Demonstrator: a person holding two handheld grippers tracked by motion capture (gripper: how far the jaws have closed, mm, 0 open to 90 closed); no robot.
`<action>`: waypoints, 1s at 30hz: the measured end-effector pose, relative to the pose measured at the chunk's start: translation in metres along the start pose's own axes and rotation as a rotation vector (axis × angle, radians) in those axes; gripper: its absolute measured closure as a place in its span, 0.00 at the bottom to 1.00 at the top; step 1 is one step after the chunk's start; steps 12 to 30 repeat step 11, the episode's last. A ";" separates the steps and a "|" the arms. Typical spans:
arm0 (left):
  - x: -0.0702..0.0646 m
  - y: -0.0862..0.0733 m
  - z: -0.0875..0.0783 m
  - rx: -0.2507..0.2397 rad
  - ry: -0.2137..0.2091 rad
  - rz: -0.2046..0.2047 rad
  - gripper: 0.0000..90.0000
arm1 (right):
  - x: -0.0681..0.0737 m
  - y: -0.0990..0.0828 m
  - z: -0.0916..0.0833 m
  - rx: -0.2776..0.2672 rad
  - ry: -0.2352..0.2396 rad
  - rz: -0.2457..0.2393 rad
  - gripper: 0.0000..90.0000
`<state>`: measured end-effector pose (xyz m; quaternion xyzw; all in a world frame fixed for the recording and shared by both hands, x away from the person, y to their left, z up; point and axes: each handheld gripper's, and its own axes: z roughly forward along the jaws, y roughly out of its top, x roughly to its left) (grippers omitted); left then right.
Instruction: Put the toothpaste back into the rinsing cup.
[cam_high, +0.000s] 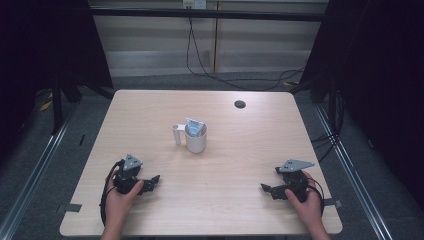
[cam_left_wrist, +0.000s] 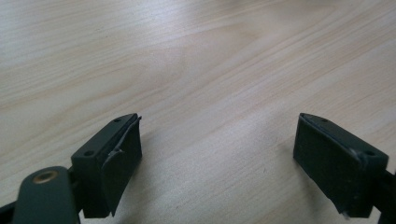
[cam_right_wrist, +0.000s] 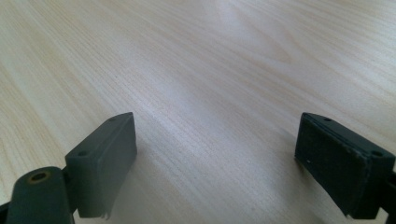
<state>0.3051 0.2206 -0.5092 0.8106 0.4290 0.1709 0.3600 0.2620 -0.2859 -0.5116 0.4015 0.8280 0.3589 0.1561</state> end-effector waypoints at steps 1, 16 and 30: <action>0.000 0.000 0.000 0.000 0.000 0.000 0.17 | 0.000 0.000 0.000 0.000 0.000 0.000 0.14; -0.001 0.000 0.000 0.005 0.007 0.010 0.16 | 0.000 0.000 0.000 0.000 0.000 -0.002 0.14; -0.001 0.000 0.000 0.005 0.007 0.010 0.16 | 0.000 0.000 0.000 0.000 0.000 -0.002 0.14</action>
